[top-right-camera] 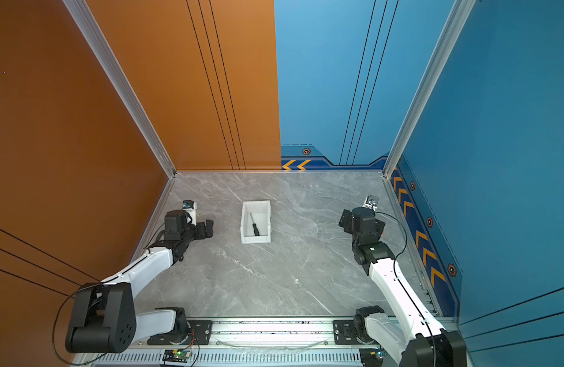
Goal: Put the screwdriver in the bin
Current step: Reset both arms
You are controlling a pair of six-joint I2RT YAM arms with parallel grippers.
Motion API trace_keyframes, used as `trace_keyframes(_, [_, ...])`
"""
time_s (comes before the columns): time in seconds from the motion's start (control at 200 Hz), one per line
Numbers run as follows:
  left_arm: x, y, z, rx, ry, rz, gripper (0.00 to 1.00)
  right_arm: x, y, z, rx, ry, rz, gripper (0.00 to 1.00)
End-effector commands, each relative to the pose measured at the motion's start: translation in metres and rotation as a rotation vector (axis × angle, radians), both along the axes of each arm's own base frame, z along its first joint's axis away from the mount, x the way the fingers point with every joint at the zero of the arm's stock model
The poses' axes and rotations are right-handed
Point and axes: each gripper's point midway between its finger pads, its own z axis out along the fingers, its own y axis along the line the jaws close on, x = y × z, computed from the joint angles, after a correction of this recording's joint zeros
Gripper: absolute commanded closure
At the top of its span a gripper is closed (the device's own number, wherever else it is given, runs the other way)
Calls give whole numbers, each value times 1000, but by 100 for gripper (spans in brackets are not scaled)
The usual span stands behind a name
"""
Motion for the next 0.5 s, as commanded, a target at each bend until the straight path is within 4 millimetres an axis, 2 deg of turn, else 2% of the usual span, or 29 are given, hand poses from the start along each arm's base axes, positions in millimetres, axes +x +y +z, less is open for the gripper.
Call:
trace_keyframes(0.0, [20, 10, 34, 56, -235, 21, 2, 6, -11, -1, -82, -73, 2, 0])
trace_keyframes(0.085, [23, 14, 35, 55, -294, 34, 2, 2, -17, -9, -111, -106, -4, 0])
trace_keyframes(0.245, [18, 14, 15, 43, -266, 27, 2, -1, -33, -25, -121, -131, -37, 0])
trace_keyframes(0.375, [16, 16, 4, 42, -303, 40, 2, 6, -35, -40, -103, -168, -15, 0])
trace_keyframes(0.496, [17, 14, -8, 21, -319, 21, 2, 15, -36, -61, -118, -131, -3, 0])
